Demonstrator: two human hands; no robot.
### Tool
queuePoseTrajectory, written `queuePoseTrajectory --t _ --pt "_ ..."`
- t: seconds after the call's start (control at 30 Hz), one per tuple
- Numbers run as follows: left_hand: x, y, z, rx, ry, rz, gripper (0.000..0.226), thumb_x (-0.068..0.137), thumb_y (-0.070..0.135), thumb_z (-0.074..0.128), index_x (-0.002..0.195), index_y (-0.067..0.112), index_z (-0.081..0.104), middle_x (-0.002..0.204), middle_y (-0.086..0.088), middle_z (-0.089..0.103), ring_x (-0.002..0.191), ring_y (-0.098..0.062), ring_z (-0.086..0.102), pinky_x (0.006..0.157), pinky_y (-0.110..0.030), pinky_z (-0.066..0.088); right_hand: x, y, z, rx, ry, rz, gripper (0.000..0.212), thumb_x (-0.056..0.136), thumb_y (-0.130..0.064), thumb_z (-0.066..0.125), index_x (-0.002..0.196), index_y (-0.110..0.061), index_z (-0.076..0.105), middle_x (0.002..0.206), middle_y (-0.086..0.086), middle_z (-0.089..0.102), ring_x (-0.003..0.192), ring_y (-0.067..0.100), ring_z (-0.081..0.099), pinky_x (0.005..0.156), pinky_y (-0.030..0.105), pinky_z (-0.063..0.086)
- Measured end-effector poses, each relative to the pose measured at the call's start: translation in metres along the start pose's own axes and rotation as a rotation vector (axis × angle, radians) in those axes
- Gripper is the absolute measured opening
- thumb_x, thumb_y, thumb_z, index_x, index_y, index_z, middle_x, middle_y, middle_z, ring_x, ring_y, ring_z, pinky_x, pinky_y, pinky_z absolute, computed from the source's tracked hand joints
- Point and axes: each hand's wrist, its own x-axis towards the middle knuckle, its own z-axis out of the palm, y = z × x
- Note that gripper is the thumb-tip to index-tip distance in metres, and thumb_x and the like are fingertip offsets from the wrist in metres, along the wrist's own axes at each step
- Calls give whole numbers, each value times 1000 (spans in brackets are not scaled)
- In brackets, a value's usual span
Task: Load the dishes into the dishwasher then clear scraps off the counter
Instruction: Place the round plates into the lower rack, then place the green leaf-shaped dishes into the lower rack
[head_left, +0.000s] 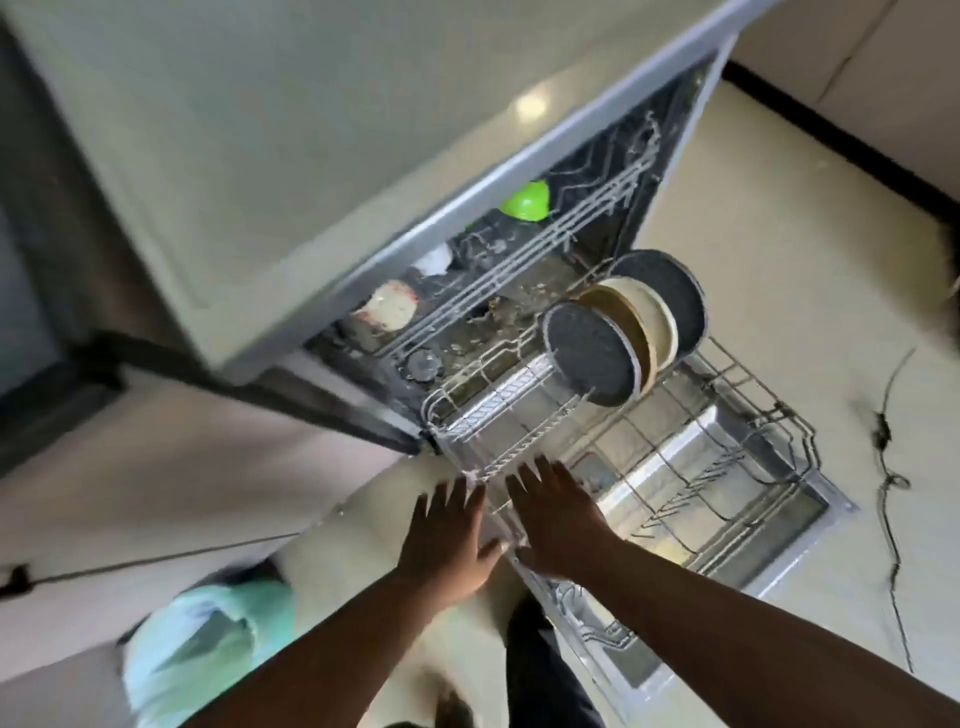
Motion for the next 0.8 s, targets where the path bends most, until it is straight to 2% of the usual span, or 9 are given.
queuePoseTrajectory --t 0.2,0.27,0.4,0.47,0.53,0.6,0.67,0.73,0.8 --pt "-94 -53 19 -113 126 -179 108 73 80 -16 150 16 26 157 -16 22 143 -38 24 114 -52 18 -14 -79 -28 -132 14 -224 96 86 -59 53 152 -7 9 160 18 6 147 36 -1 118 44 -5" --pt "-134 -71 35 -164 90 -267 124 54 80 -31 153 19 12 160 -12 8 147 -33 10 117 -48 6 -21 -116 -33 -194 15 -288 97 86 -60 51 152 -6 6 160 19 4 147 36 -3 118 44 -7" --pt "-235 -95 67 -266 115 -414 123 53 85 -28 154 21 2 161 -9 0 148 -29 0 117 -44 -1 -45 -219 -25 -268 -15 -390 97 88 -65 41 152 -3 3 159 21 3 147 38 -5 111 42 -16" --pt "-297 -111 82 -267 171 -512 109 62 77 -16 154 20 0 161 -8 -2 148 -28 -1 117 -44 -3 -66 -286 -19 -294 -41 -487 94 86 -66 31 151 -1 12 158 23 11 146 40 4 114 44 -10" --pt "-353 -128 94 -259 261 -583 102 69 71 -7 153 16 7 160 -10 4 147 -32 6 117 -43 -4 -87 -346 -13 -352 -61 -610 91 77 -64 29 142 -1 40 146 23 40 139 41 32 115 48 14" --pt "-410 -144 107 -251 347 -643 89 84 69 6 144 10 35 149 -16 38 135 -37 39 115 -43 5 -109 -401 -7 -381 4 -755 88 69 -65 33 125 -3 62 128 18 61 123 37 54 110 46 33" --pt "-458 -158 112 -265 371 -695 74 94 62 12 133 12 50 132 -16 58 120 -36 56 111 -44 10 -127 -449 -13 -390 38 -835 87 68 -66 36 121 -3 65 124 16 64 118 35 58 108 46 38" --pt "-498 -166 106 -299 454 -792 81 93 62 4 136 12 52 138 -18 51 126 -37 50 114 -46 16 -140 -486 -23 -407 77 -871 87 68 -68 37 120 -5 66 122 14 65 117 34 59 102 45 45" --pt "-531 -173 104 -245 564 -906 100 78 71 -18 152 14 20 157 -17 13 145 -38 15 116 -49 3 -152 -521 -35 -474 129 -918 88 71 -69 39 128 -5 60 132 14 59 126 34 52 107 46 32"
